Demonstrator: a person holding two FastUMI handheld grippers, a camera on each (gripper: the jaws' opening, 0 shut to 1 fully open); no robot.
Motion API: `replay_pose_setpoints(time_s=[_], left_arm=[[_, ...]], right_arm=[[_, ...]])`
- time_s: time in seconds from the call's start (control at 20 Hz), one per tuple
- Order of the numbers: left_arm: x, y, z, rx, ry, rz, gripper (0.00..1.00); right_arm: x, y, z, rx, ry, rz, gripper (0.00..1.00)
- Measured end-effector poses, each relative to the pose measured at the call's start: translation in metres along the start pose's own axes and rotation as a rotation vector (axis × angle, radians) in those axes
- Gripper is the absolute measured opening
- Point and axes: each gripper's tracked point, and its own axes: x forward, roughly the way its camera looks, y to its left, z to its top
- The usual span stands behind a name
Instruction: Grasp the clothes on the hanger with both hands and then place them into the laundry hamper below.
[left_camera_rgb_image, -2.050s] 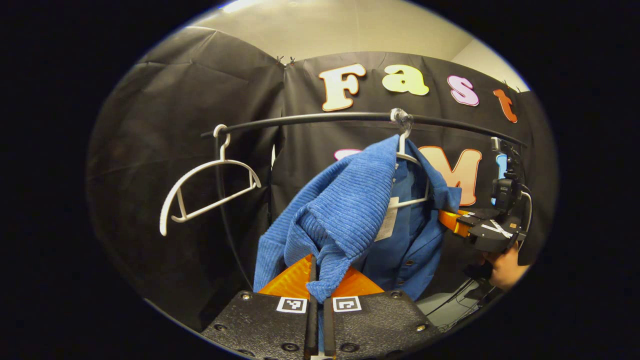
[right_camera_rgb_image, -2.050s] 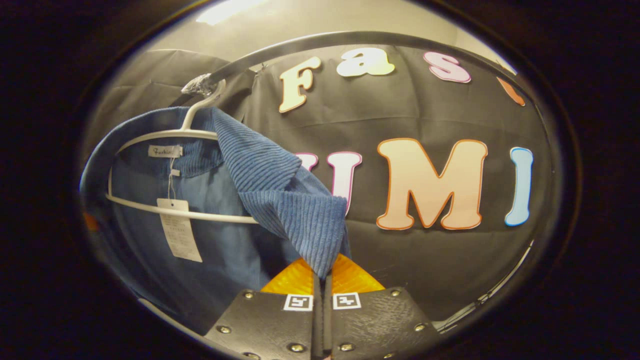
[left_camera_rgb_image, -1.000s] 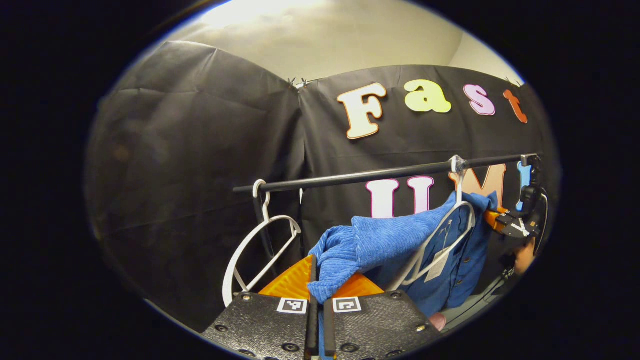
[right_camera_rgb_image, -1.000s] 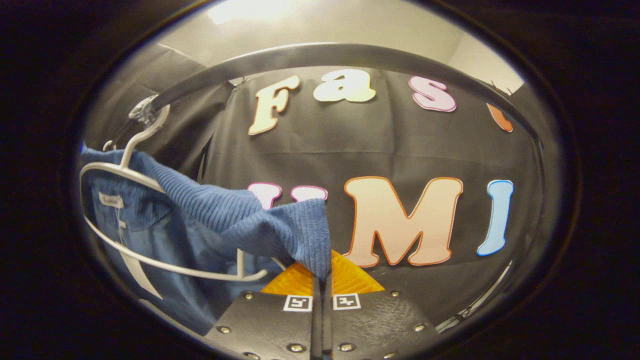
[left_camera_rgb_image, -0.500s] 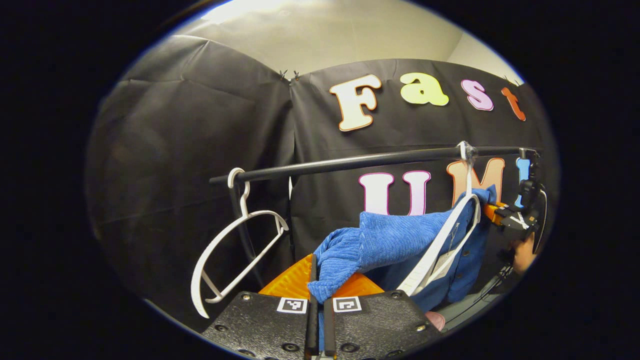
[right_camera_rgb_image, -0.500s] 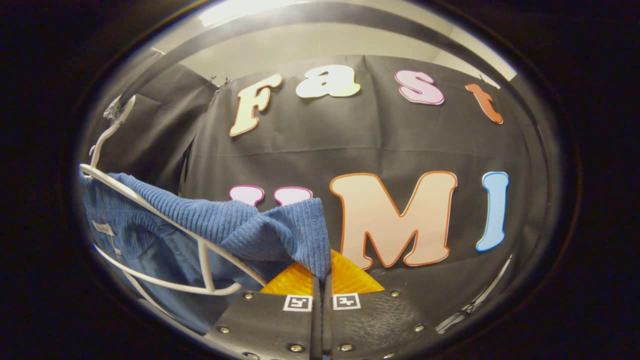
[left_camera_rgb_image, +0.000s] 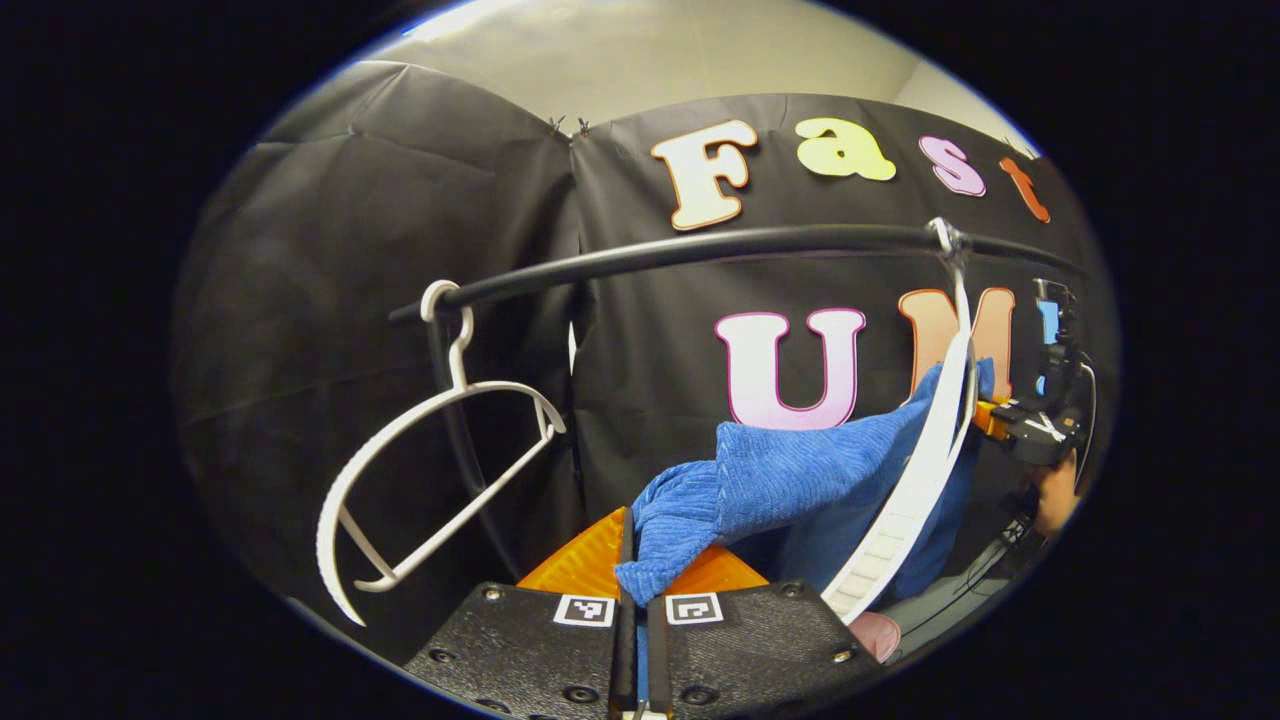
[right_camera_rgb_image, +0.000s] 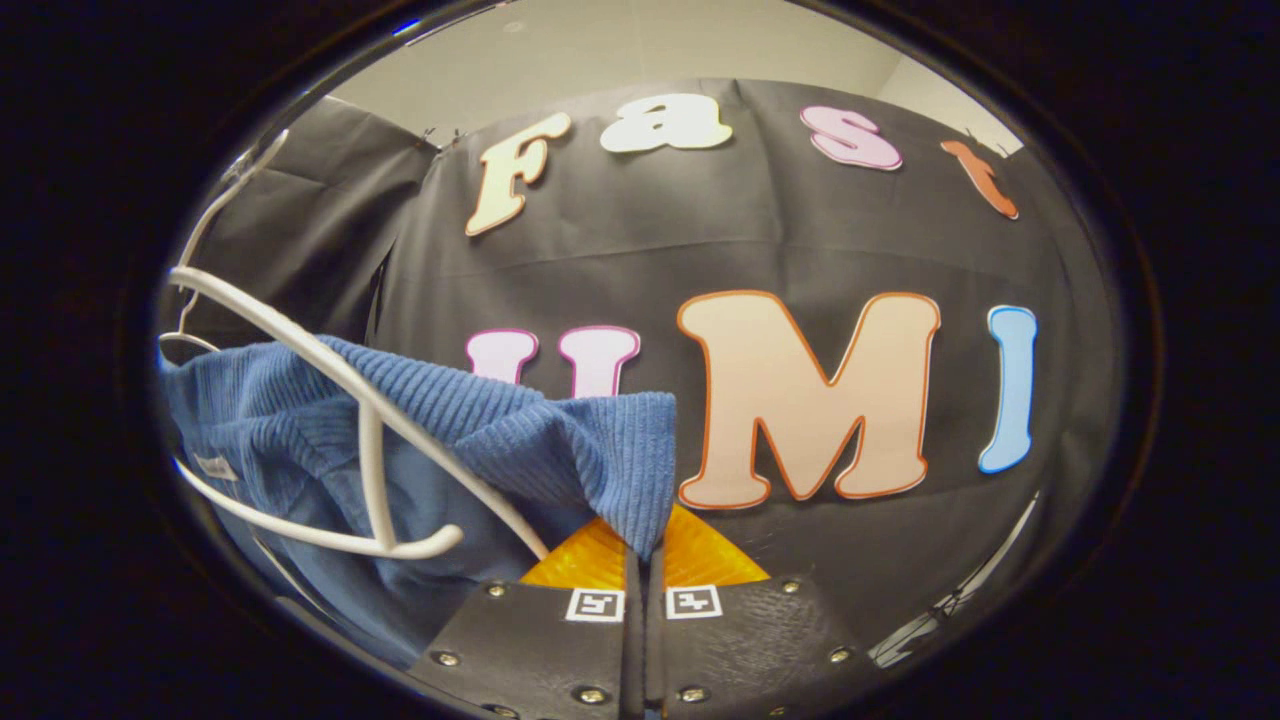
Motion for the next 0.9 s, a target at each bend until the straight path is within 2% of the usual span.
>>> replay_pose_setpoints(time_s=[0.25, 0.55, 0.75, 0.9], left_arm=[[0.005, -0.004, -0.029, -0.016, 0.042, -0.027, 0.05], [-0.002, -0.006, -0.078, -0.033, 0.113, -0.031, 0.05], [-0.011, -0.006, -0.106, -0.086, 0.166, -0.015, 0.05], [-0.024, -0.015, -0.116, -0.121, 0.163, -0.040, 0.05]], right_arm=[[-0.003, 0.001, -0.040, 0.024, 0.093, 0.002, 0.01], [-0.037, 0.001, -0.098, -0.028, 0.198, 0.016, 0.01], [-0.063, -0.003, -0.116, -0.044, 0.244, 0.023, 0.01], [-0.084, -0.006, -0.120, -0.051, 0.259, 0.023, 0.01]])
